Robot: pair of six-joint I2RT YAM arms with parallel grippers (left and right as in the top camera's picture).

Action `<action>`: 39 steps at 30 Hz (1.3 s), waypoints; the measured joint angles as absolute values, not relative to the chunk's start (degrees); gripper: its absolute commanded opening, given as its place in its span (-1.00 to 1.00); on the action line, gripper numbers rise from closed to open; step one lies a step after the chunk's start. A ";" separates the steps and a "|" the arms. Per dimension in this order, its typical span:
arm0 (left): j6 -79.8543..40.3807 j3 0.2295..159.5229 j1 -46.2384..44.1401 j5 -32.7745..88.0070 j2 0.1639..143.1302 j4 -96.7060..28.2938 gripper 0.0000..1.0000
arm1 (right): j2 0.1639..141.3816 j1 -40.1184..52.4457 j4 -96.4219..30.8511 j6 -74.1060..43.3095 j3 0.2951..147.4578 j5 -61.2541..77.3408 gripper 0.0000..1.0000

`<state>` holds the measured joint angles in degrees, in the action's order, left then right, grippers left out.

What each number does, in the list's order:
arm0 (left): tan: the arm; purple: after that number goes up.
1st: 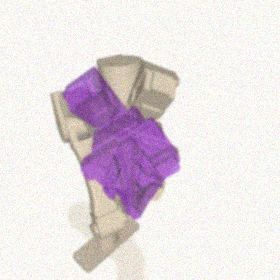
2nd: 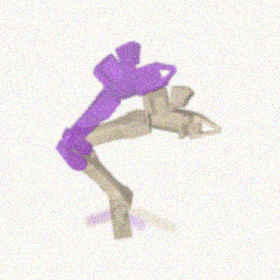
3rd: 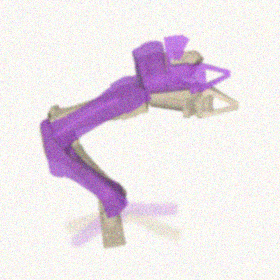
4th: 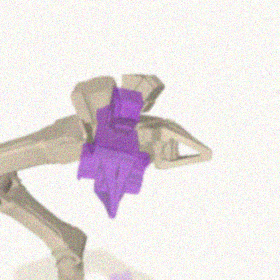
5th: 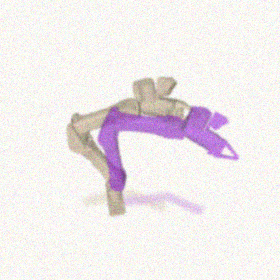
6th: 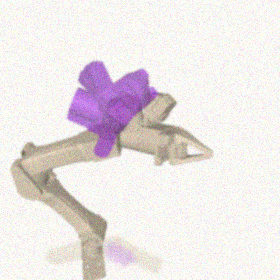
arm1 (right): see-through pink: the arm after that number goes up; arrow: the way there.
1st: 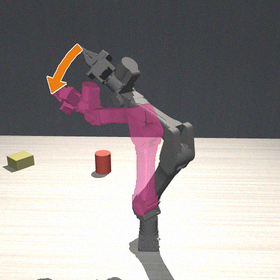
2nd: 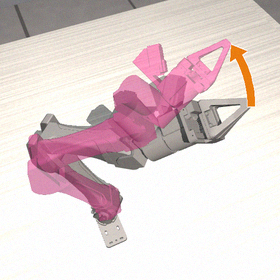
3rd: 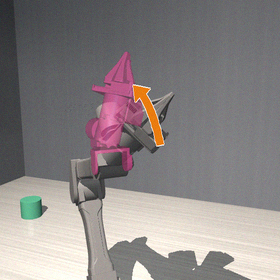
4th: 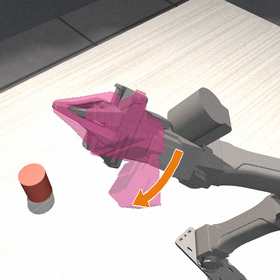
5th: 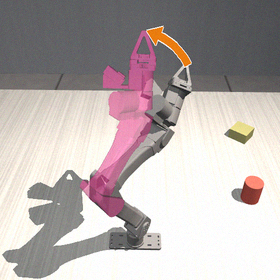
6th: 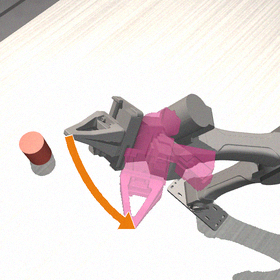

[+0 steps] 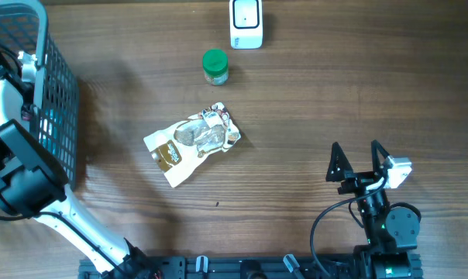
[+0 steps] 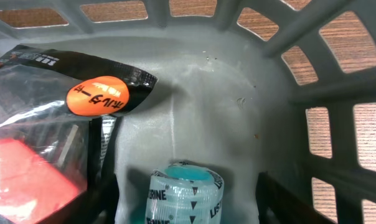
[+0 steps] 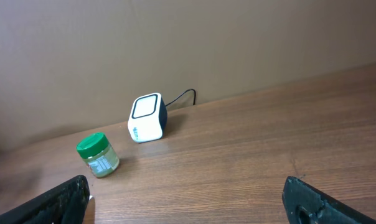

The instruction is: Scan the item barcode

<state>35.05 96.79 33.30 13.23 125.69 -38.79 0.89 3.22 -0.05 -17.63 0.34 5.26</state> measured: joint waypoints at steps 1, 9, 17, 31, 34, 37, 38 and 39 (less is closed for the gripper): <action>35.14 96.79 33.30 13.23 125.69 -38.74 0.11 | 0.89 3.22 -0.05 -17.63 0.34 5.26 1.00; 35.29 96.79 33.30 13.26 125.69 -37.28 -0.21 | 0.89 3.22 -0.05 -17.63 0.34 5.26 1.00; 35.55 96.79 33.36 13.34 125.69 -36.47 -0.59 | 0.89 3.22 -0.05 -17.63 0.34 5.26 1.00; 35.48 96.82 33.36 11.84 122.15 -38.70 -0.74 | 0.89 3.22 -0.05 -17.63 0.34 5.26 1.00; 35.57 96.82 33.36 11.86 118.61 -39.09 -0.76 | 0.89 3.22 -0.03 -17.63 0.34 5.26 1.00; 35.48 96.82 33.36 11.81 116.99 -40.14 -0.70 | 0.89 3.22 -0.05 -17.63 0.34 5.26 1.00; 35.48 96.82 33.36 11.62 116.99 -40.45 -0.50 | 0.89 3.22 -0.05 -17.63 0.34 5.26 1.00; 35.46 96.82 33.36 11.40 116.99 -40.97 0.22 | 0.89 3.22 -0.05 -17.63 0.34 5.26 1.00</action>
<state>35.46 96.82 33.36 11.40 116.99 -40.97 0.89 3.22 -0.05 -17.63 0.34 5.26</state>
